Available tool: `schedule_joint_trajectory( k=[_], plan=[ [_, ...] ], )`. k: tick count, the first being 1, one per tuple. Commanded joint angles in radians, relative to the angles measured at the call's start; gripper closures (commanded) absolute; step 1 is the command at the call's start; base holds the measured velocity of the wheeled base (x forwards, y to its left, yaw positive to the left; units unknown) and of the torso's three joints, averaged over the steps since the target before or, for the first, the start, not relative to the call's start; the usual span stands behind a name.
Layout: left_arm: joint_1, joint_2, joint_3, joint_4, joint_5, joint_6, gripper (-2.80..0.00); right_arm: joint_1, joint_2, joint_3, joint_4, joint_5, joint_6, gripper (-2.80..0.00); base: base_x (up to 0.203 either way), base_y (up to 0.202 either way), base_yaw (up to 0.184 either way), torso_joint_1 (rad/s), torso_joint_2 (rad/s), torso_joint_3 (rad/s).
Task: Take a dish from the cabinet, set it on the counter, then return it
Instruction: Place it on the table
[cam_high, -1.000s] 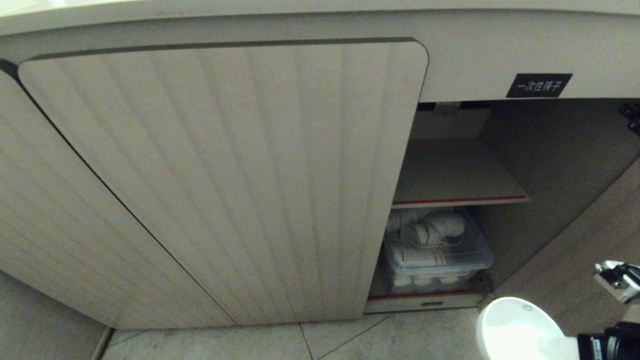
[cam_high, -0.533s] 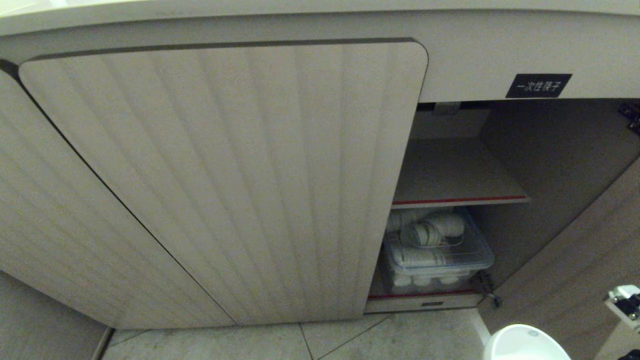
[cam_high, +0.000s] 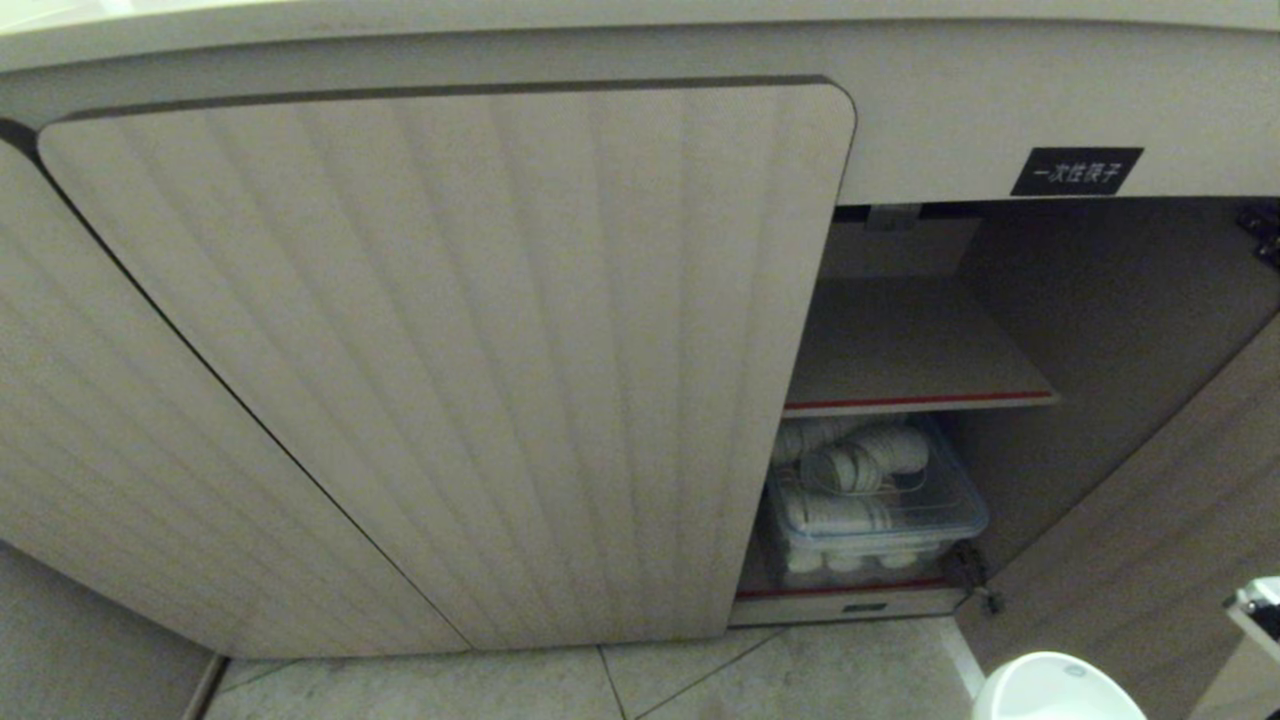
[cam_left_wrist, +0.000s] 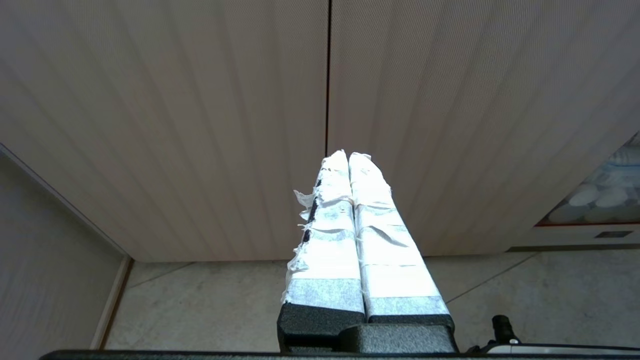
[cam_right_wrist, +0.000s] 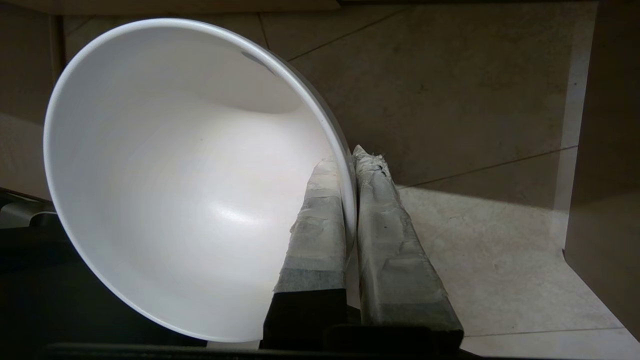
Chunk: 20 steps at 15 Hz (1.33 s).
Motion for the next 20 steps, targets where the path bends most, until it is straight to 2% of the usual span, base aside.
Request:
schedule_joint_trajectory(
  k=[1, 11, 20],
  plan=[
    [0.000, 0.000, 0.001, -0.001, 0.002, -0.001, 0.00, 0.000, -0.004, -0.002, -0.001, 0.003, 0.003, 0.00, 0.000, 0.000, 0.000, 0.000, 0.00, 0.000],
    [0.000, 0.000, 0.001, -0.001, 0.000, -0.001, 0.00, 0.000, -0.024, 0.019, 0.001, 0.003, 0.001, 0.00, 0.000, 0.000, 0.000, 0.000, 0.00, 0.000],
    [0.000, 0.000, 0.000, -0.001, 0.002, -0.001, 0.00, -0.009, -0.026, 0.019, 0.002, 0.068, -0.049, 0.00, 0.000, 0.000, 0.000, 0.000, 0.00, 0.000]
  ],
)
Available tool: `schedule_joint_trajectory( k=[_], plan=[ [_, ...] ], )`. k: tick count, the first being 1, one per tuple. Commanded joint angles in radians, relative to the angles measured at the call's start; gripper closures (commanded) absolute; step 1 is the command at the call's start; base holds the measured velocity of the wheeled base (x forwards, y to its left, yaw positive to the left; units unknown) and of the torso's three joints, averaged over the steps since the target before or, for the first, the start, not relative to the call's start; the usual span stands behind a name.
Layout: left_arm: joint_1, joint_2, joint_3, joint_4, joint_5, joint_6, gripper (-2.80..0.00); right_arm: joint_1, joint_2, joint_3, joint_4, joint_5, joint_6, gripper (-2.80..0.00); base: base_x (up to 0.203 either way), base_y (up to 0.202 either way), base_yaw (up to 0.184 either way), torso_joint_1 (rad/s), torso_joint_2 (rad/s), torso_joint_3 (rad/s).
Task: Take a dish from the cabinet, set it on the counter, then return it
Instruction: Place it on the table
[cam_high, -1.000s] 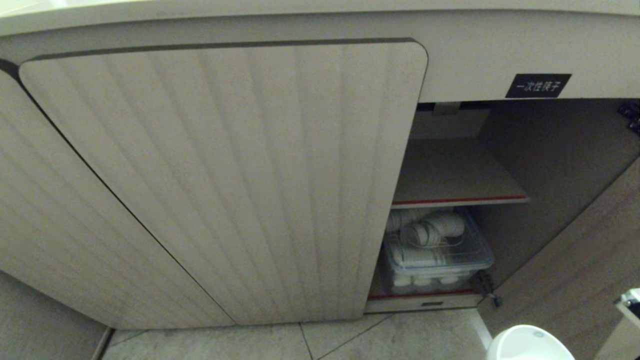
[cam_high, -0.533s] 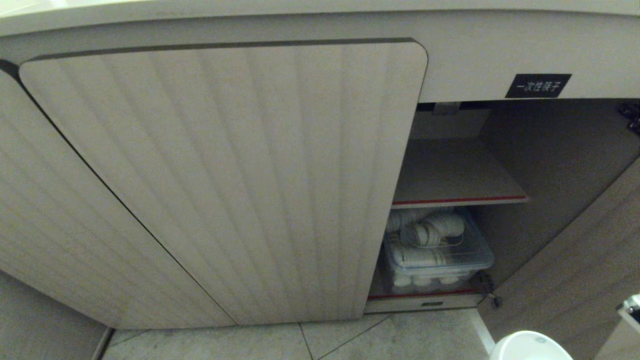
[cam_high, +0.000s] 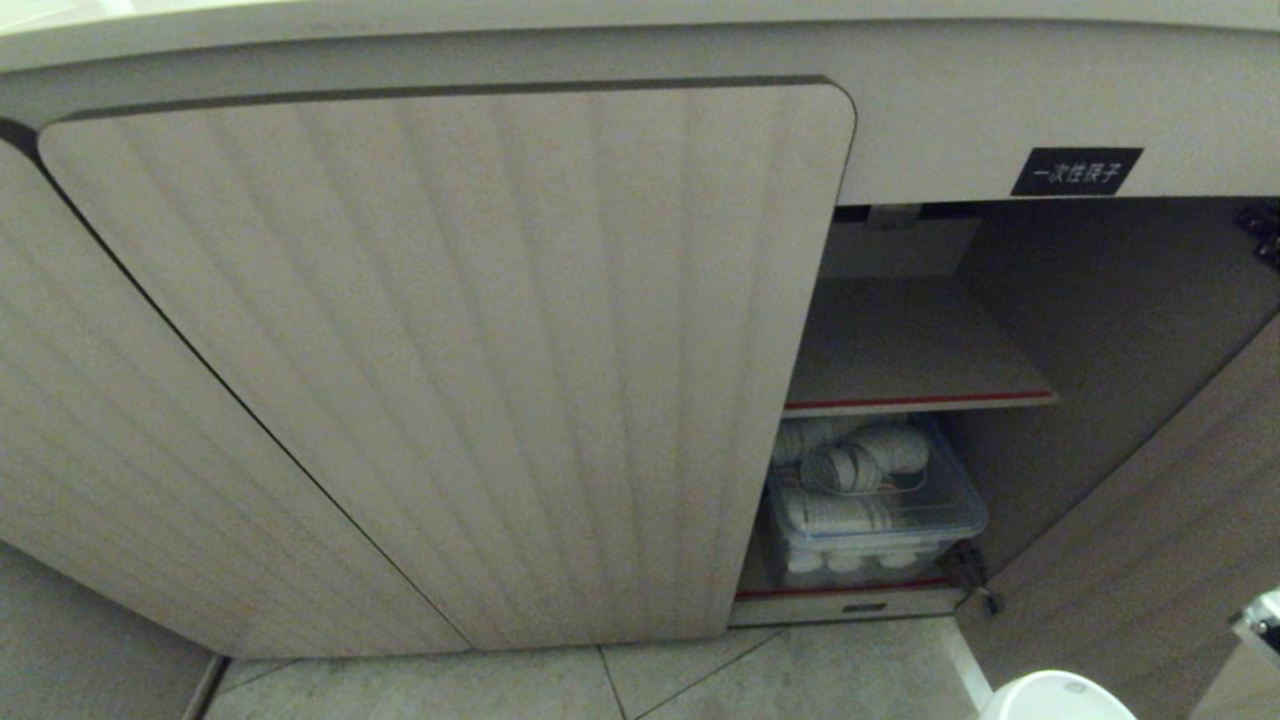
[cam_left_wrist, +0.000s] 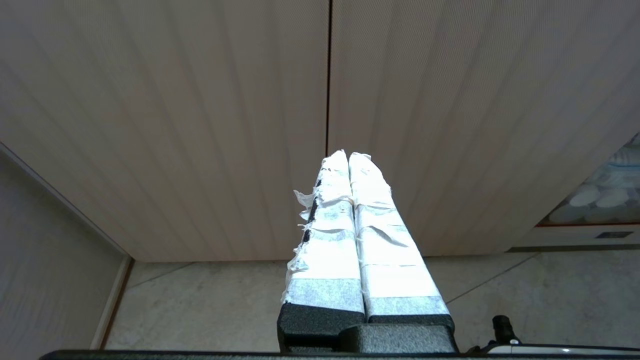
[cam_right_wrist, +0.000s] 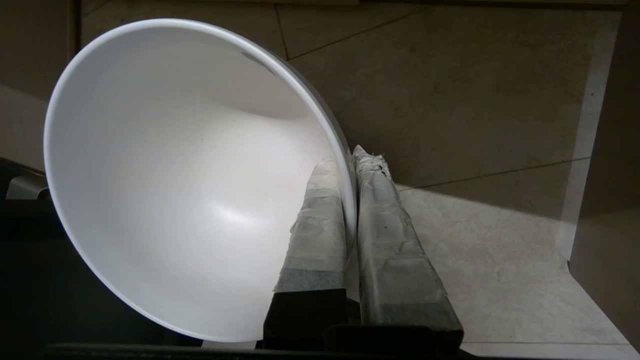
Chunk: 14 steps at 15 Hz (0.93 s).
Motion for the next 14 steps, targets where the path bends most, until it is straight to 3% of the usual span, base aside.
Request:
schedule_joint_trajectory(
  k=[1, 8, 14],
  plan=[
    [0.000, 0.000, 0.000, 0.000, 0.001, 0.001, 0.00, -0.002, 0.003, -0.001, -0.001, 0.020, 0.000, 0.00, 0.000, 0.000, 0.000, 0.000, 0.00, 0.000],
    [0.000, 0.000, 0.001, 0.000, 0.000, 0.001, 0.00, -0.008, 0.003, 0.004, 0.002, 0.028, -0.014, 0.00, -0.004, 0.009, 0.001, 0.000, 0.00, 0.000],
    [0.000, 0.000, -0.001, 0.000, 0.000, 0.000, 0.00, -0.015, -0.001, 0.018, 0.000, 0.037, -0.017, 0.00, 0.002, -0.055, -0.005, 0.000, 0.00, 0.002]
  ],
)
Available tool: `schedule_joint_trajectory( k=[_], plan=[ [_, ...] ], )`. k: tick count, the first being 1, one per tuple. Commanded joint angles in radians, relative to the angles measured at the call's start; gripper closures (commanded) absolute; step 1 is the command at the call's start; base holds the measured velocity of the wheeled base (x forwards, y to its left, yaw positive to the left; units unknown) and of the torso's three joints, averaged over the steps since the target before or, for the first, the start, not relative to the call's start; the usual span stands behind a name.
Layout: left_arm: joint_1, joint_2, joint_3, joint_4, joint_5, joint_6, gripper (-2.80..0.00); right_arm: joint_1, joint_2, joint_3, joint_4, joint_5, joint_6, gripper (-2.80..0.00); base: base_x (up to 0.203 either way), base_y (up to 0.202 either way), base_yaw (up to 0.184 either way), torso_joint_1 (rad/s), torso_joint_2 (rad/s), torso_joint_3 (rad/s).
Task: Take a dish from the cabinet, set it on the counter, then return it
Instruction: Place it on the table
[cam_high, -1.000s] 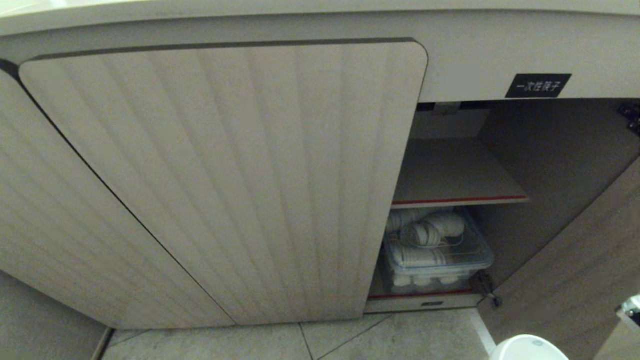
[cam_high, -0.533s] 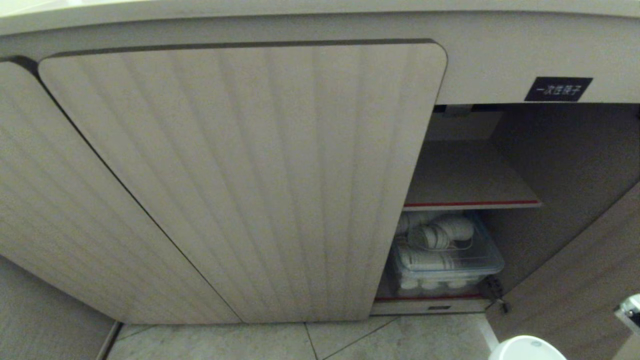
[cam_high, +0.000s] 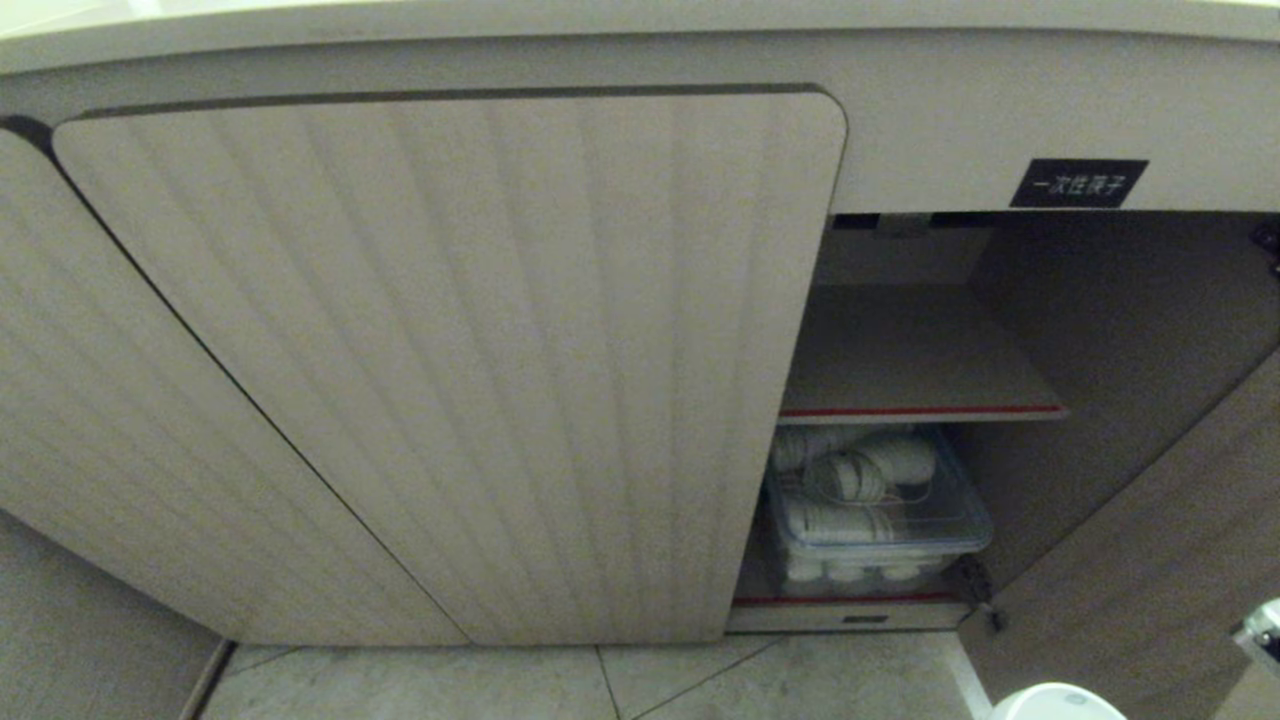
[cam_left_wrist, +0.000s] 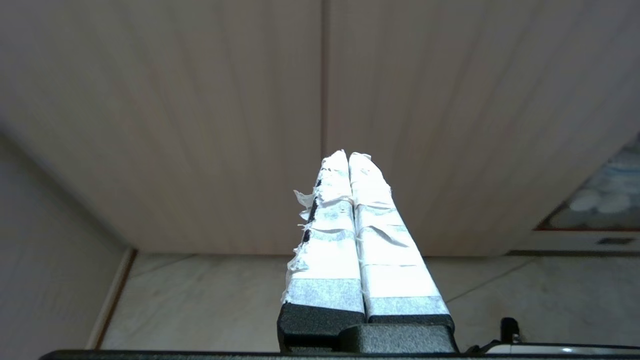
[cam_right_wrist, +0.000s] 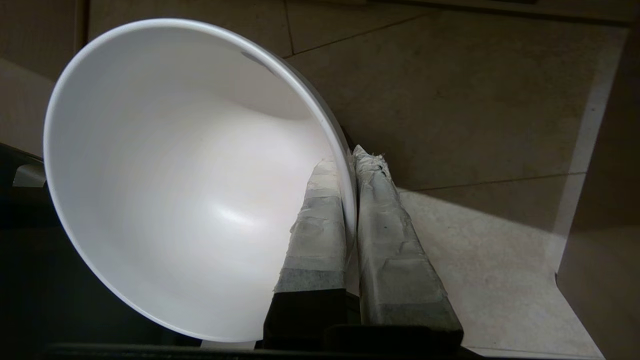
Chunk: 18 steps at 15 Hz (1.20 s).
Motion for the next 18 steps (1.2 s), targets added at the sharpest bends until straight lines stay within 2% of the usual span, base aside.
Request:
schedule_joint_trajectory(
  k=[1, 18],
  plan=[
    [0.000, 0.000, -0.001, 0.000, 0.000, -0.002, 0.00, -0.002, -0.002, 0.004, 0.003, 0.001, 0.001, 0.00, 0.046, 0.011, -0.034, -0.002, 0.00, 0.002],
    [0.000, 0.000, 0.001, 0.000, 0.002, -0.002, 0.00, -0.008, -0.008, 0.024, 0.000, 0.001, -0.001, 0.00, 0.007, 0.000, 0.000, 0.000, 0.00, 0.000]
  ],
)
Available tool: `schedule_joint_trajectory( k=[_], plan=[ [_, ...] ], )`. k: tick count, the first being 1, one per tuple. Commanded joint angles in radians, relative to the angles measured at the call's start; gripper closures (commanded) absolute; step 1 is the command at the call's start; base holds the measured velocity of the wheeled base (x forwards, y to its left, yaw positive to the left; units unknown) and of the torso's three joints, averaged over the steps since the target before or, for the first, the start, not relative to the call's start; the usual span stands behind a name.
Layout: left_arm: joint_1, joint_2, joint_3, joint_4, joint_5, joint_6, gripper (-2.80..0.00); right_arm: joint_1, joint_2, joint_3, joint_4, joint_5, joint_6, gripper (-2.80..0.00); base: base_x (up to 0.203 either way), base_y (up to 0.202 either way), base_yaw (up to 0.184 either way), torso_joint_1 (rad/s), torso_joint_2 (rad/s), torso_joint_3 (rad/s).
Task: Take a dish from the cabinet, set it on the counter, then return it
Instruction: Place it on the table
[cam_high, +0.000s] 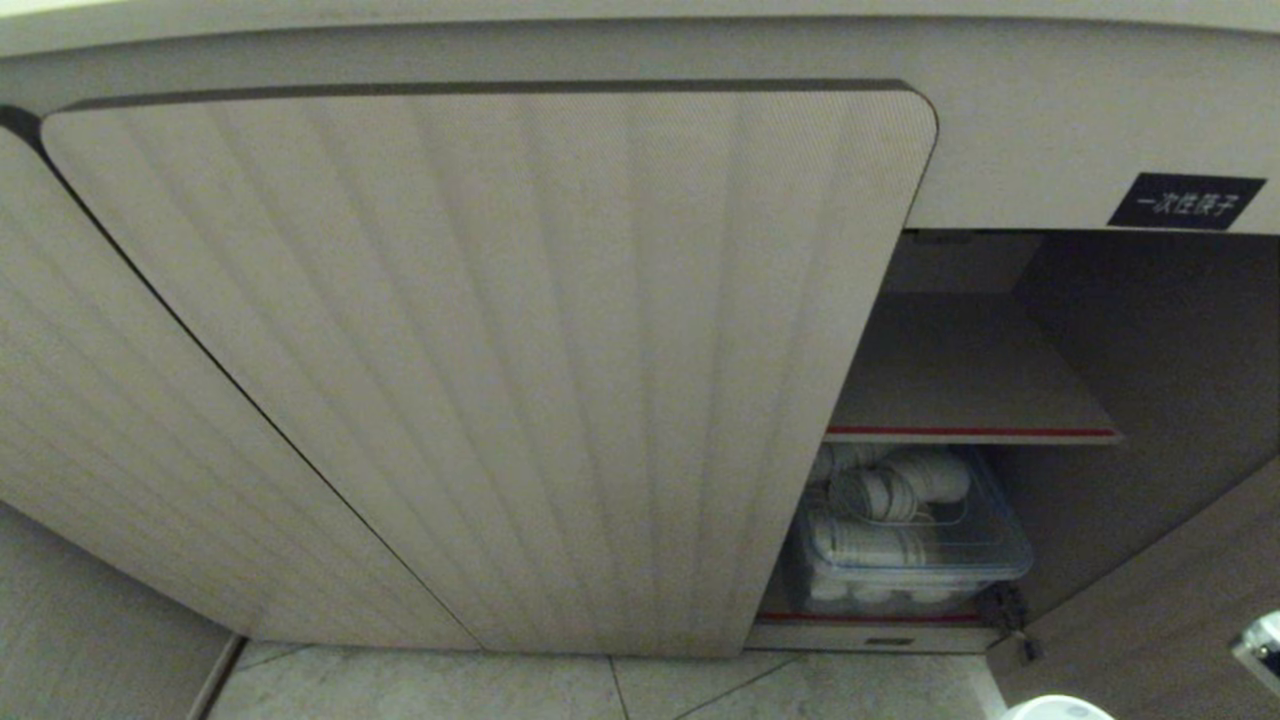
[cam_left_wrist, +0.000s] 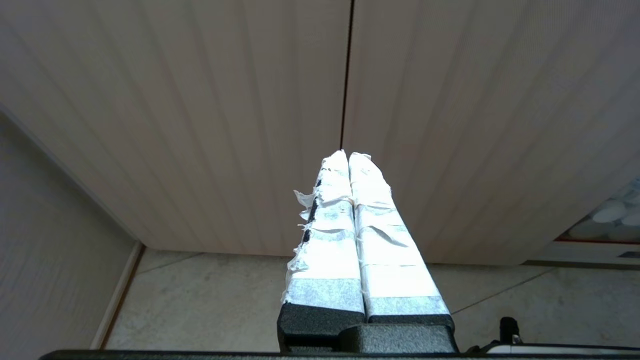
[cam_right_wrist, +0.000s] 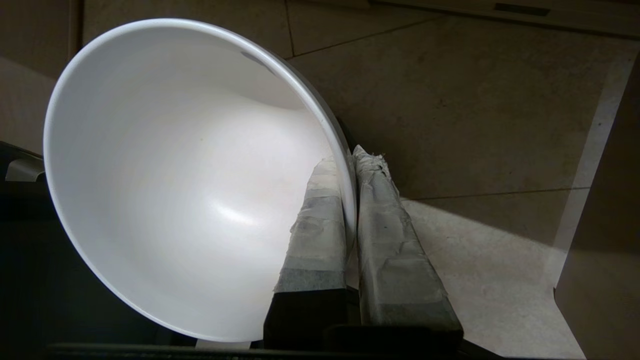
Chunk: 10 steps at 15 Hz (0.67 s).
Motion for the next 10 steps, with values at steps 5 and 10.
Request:
schedule_joint_trajectory(
  k=[5, 10],
  plan=[
    [0.000, 0.000, 0.001, -0.001, 0.001, -0.001, 0.00, -0.003, 0.001, 0.015, -0.005, 0.002, 0.000, 0.00, 0.000, 0.000, 0.000, 0.000, 0.00, 0.000],
    [0.000, 0.000, -0.001, -0.001, 0.001, -0.001, 0.00, -0.003, 0.003, 0.017, -0.001, 0.004, -0.013, 0.00, 0.000, 0.000, 0.000, 0.000, 0.00, 0.000]
  ],
)
